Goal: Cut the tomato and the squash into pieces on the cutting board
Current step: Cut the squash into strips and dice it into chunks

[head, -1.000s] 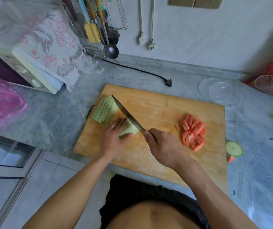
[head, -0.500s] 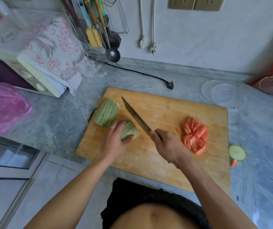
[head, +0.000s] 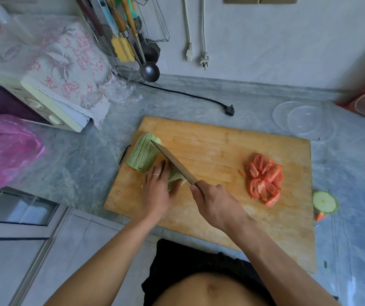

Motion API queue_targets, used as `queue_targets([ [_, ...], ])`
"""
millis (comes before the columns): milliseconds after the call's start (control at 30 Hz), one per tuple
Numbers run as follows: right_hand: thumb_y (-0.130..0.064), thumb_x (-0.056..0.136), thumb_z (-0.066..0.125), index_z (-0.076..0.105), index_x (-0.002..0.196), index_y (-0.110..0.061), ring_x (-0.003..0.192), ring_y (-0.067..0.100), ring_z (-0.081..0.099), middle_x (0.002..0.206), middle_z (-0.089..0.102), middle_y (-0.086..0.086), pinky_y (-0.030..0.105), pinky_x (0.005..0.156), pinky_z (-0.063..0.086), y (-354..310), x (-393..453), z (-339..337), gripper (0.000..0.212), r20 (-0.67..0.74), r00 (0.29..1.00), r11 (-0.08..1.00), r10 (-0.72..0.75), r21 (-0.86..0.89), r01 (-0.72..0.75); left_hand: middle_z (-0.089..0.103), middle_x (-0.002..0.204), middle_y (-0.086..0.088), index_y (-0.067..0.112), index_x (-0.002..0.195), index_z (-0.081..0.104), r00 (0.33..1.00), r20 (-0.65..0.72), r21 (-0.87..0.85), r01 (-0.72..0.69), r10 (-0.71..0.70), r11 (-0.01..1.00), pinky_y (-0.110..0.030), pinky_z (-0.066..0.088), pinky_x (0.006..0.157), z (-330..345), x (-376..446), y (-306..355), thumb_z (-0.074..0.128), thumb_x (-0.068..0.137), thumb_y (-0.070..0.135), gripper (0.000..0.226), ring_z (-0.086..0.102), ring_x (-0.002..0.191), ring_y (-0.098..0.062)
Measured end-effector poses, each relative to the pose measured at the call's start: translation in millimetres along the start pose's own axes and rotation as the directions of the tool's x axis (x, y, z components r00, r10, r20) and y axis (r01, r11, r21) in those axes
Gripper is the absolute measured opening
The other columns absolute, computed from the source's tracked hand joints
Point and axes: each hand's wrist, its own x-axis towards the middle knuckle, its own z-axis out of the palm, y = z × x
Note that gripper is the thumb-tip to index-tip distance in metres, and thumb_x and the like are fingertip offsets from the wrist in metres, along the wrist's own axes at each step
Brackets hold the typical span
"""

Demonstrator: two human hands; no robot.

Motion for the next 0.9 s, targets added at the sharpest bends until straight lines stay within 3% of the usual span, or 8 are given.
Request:
queue_targets([
  [100,-0.037,0.105,0.038,0.047,0.078,-0.01,0.05,0.024,0.042,0.058,0.049,0.004,0.036,0.048,0.031,6,4,-9,0.039,-0.002,0.999,0.988,0.036,0.153,-0.035,0.052,0.141,-0.007,0.015,0.141,0.048,1.0,0.024,-0.014,-0.016,0.016,1.0,-0.045,0.045,0.099,-4,4,-3,0.054,0.084,0.061,0.074,0.051,0.126,-0.029],
  [267,-0.036,0.106,0.037,0.051,0.081,-0.005,0.048,0.02,0.042,0.058,0.047,0.002,0.031,0.039,0.035,15,14,-22,0.042,-0.008,0.994,0.975,0.105,0.198,-0.101,0.052,0.142,-0.014,0.009,0.145,0.044,0.999,0.041,0.011,0.028,-0.029,1.0,-0.05,0.041,0.106,-7,5,-9,0.066,0.077,0.066,0.091,0.048,0.13,-0.033],
  [433,-0.035,0.105,0.039,0.05,0.076,-0.01,0.047,0.017,0.042,0.055,0.047,-0.002,0.029,0.045,0.029,9,18,-15,0.04,-0.001,1.0,0.992,-0.004,0.128,0.004,0.052,0.139,-0.016,0.01,0.143,0.042,0.997,0.07,0.095,0.036,-0.043,0.995,-0.051,0.046,0.097,-3,1,-8,0.046,0.079,0.074,0.091,0.052,0.122,-0.037],
  [533,-0.034,0.105,0.039,0.046,0.073,-0.013,0.046,0.018,0.04,0.055,0.047,0.0,0.03,0.045,0.029,14,27,-18,0.039,-0.067,0.996,0.985,0.056,0.168,-0.044,0.054,0.135,-0.016,0.009,0.143,0.043,0.997,0.064,0.111,0.044,-0.051,0.993,-0.048,0.047,0.093,-3,3,-4,0.045,0.08,0.073,0.09,0.054,0.117,-0.036],
  [667,-0.037,0.105,0.038,0.048,0.077,-0.015,0.05,0.024,0.046,0.06,0.053,0.004,0.036,0.049,0.036,7,24,-3,0.037,-0.027,1.0,0.993,0.005,0.121,-0.002,0.057,0.13,-0.018,0.006,0.139,0.046,0.999,0.042,0.155,0.028,-0.035,0.988,-0.047,0.051,0.087,-3,2,-2,0.034,0.084,0.078,0.091,0.057,0.111,-0.037],
  [833,-0.034,0.105,0.038,0.046,0.075,-0.019,0.049,0.021,0.042,0.056,0.047,-0.002,0.031,0.046,0.027,16,27,-7,0.035,-0.081,0.994,0.984,0.067,0.173,-0.052,0.056,0.132,-0.014,0.012,0.144,0.041,0.998,0.066,0.202,0.006,-0.02,0.979,-0.046,0.05,0.087,-3,4,-5,0.045,0.08,0.078,0.092,0.057,0.112,-0.033],
  [900,-0.035,0.105,0.038,0.05,0.079,-0.016,0.051,0.024,0.047,0.06,0.052,0.001,0.032,0.047,0.031,12,25,-2,0.035,-0.058,0.998,0.99,0.036,0.141,-0.027,0.058,0.128,-0.015,0.01,0.142,0.041,0.996,0.077,0.228,0.018,-0.037,0.974,-0.046,0.05,0.083,-3,6,-4,0.04,0.08,0.079,0.093,0.058,0.107,-0.035],
])
